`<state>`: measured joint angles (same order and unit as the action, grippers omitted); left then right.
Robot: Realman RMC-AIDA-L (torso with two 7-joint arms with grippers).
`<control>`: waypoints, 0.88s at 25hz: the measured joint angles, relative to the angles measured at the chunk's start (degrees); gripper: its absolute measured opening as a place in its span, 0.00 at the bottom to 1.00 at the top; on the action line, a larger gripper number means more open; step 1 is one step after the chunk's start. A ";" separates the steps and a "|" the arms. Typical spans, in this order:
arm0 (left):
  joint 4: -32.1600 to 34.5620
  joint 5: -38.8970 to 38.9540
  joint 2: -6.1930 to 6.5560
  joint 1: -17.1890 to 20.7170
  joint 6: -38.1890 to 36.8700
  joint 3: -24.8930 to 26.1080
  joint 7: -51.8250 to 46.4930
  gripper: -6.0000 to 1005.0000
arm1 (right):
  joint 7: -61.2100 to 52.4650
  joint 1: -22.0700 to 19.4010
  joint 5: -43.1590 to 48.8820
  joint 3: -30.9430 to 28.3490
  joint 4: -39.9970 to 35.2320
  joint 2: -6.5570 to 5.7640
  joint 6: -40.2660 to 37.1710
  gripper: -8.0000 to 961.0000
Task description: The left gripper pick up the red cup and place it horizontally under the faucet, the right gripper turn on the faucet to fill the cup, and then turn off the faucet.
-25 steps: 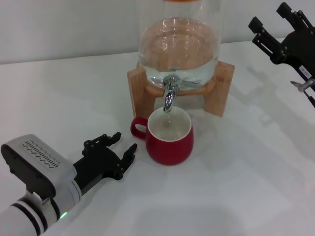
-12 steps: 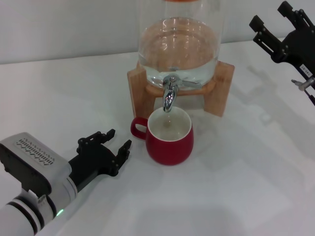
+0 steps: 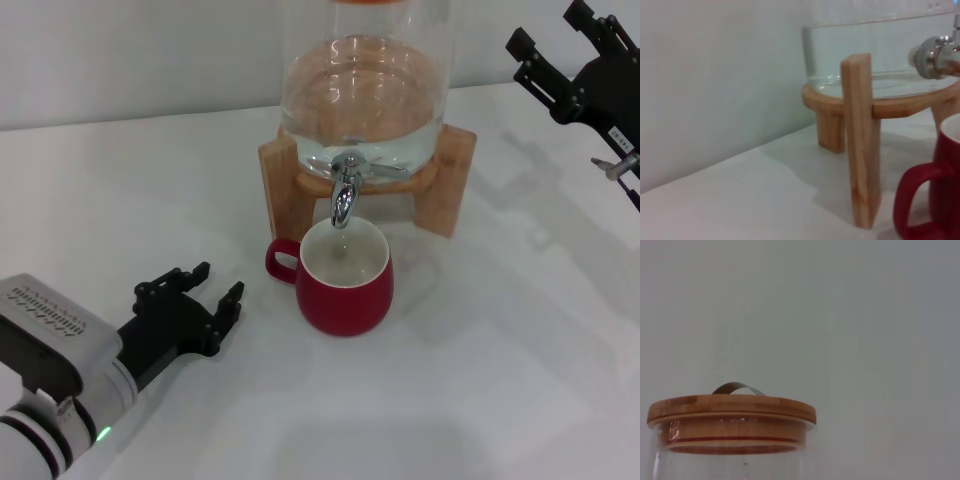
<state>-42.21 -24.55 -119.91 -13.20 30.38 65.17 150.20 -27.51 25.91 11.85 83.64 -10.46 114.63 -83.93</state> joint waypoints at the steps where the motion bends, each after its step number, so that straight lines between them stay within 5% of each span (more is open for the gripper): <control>1: 0.10 0.01 0.01 0.18 -0.01 0.38 0.01 0.48 | 0.00 0.01 -0.06 -0.02 0.00 -0.02 0.01 0.87; 22: 1.36 0.03 0.11 -0.12 0.30 11.66 3.42 0.48 | 0.00 0.32 -0.48 -1.48 0.00 -0.16 0.09 0.87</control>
<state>-40.85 -24.53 -119.80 -13.32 30.68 76.83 153.62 -27.51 26.23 11.37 82.16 -10.46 114.47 -83.84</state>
